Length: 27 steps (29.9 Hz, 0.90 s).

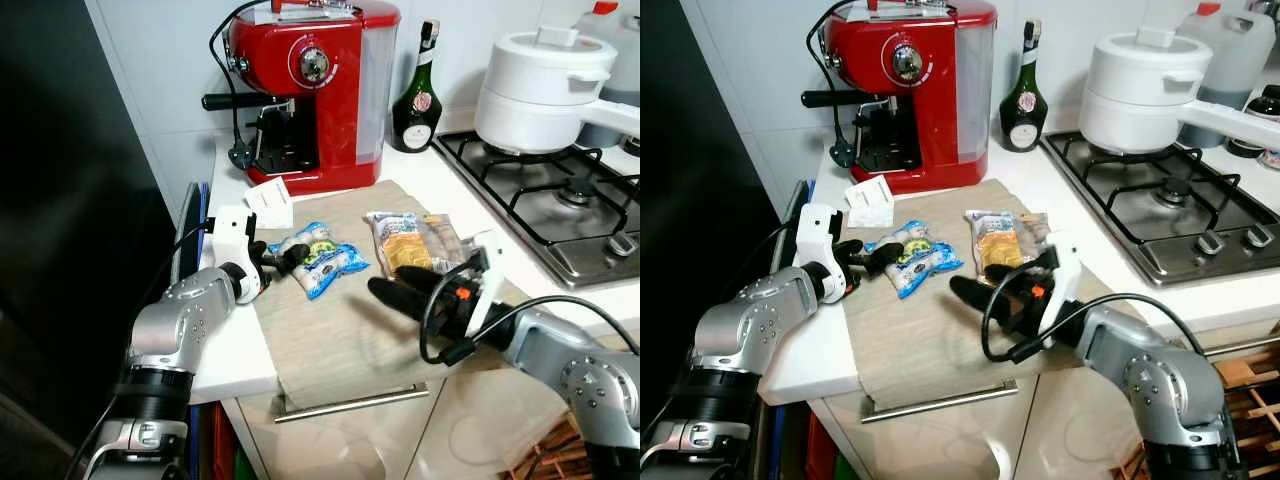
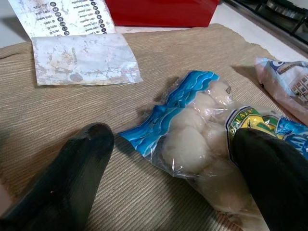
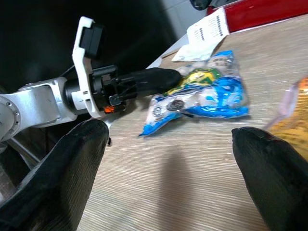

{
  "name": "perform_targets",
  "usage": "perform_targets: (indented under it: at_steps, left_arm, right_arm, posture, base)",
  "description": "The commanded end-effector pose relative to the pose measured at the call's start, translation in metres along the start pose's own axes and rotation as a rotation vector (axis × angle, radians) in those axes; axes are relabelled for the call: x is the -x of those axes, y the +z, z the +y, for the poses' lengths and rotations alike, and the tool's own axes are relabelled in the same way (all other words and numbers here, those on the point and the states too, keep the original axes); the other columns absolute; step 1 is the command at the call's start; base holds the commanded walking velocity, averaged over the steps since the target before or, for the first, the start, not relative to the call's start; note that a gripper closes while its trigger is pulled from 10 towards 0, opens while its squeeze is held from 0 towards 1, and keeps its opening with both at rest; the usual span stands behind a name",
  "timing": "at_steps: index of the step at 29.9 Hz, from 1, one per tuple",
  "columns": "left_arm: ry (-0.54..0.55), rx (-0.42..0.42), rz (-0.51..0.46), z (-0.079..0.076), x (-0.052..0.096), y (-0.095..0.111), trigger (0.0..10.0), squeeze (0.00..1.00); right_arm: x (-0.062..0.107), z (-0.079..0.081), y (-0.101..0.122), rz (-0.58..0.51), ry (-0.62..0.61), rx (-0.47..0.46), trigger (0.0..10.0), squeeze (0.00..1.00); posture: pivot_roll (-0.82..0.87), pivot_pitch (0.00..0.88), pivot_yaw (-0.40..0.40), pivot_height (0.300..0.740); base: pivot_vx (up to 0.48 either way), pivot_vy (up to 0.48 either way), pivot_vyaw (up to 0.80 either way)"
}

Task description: Restocking fridge

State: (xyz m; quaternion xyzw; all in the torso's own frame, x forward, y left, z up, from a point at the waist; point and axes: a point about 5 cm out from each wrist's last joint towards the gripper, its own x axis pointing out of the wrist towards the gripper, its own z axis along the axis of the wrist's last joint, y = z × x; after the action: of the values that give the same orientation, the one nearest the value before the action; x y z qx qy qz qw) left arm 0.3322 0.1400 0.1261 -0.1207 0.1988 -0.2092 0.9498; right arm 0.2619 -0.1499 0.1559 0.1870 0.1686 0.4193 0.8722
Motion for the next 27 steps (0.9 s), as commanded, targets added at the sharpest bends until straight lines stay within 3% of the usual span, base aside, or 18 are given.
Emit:
perform_targets:
  at_steps: [1,2,4,5,6,7,8,13,18,22,27]
  left_arm:
    - [0.042,0.100,0.243,0.009,0.000,-0.054,10.0,0.00]
    - [0.041,0.086,0.232,0.008,0.000,-0.053,10.0,0.00]
    - [0.047,-0.024,0.144,0.006,0.001,-0.037,10.0,0.00]
    - [0.047,-0.024,0.144,0.006,0.001,-0.037,10.0,0.00]
    - [0.040,-0.090,0.097,0.003,0.003,-0.026,10.0,0.00]
    - [0.040,-0.090,0.097,0.003,0.003,-0.026,10.0,0.00]
    - [0.063,-0.215,0.062,0.003,0.007,-0.017,10.0,0.00]
    - [0.076,-0.345,-0.034,0.001,0.019,0.004,10.0,0.00]
    - [0.079,-0.398,-0.134,-0.003,0.030,0.027,10.0,0.00]
    - [0.063,-0.415,-0.181,-0.010,0.035,0.038,10.0,0.00]
    - [0.065,-0.412,-0.190,-0.010,0.036,0.039,10.0,0.00]
  right_arm:
    - [-0.007,0.001,0.001,0.001,0.000,0.015,10.0,0.00]
    - [-0.010,0.000,0.001,-0.006,-0.014,0.022,10.0,0.00]
    - [-0.014,-0.006,0.009,-0.051,-0.090,0.082,10.0,0.00]
    - [-0.014,-0.006,0.009,-0.051,-0.090,0.082,10.0,0.00]
    - [-0.014,-0.013,0.009,-0.032,-0.155,0.139,10.0,0.00]
    - [-0.014,-0.013,0.009,-0.032,-0.155,0.139,10.0,0.00]
    - [-0.014,-0.016,0.011,-0.049,-0.192,0.163,10.0,0.00]
    - [-0.016,-0.026,0.003,0.002,-0.278,0.261,10.0,0.00]
    - [-0.022,-0.029,0.000,0.013,-0.282,0.295,10.0,0.00]
    - [-0.027,-0.024,0.011,-0.060,-0.243,0.253,10.0,0.00]
    - [-0.032,-0.024,0.008,-0.069,-0.192,0.181,10.0,0.00]
  posture:
    - [-0.10,0.000,0.052,0.740]
    - [-0.10,0.000,0.052,0.740]
    - [-0.10,0.000,0.052,0.740]
    - [-0.10,0.000,0.052,0.740]
    - [-0.10,0.000,0.049,0.740]
    - [-0.10,0.000,0.049,0.740]
    - [-0.10,0.000,0.049,0.740]
    - [-0.09,0.000,0.042,0.740]
    - [-0.08,0.000,0.035,0.740]
    - [-0.07,0.000,0.031,0.740]
    - [-0.07,0.000,0.029,0.740]
  base:
    - [0.000,0.000,0.00]
    - [0.000,0.000,0.00]
    - [0.000,0.000,0.00]
    - [0.000,0.000,0.00]
    - [0.000,0.000,0.00]
    - [0.000,0.000,0.00]
    - [0.000,0.000,0.00]
    - [0.000,0.000,0.00]
    - [0.000,0.000,0.00]
    - [0.000,0.000,0.00]
    - [0.000,0.000,0.00]
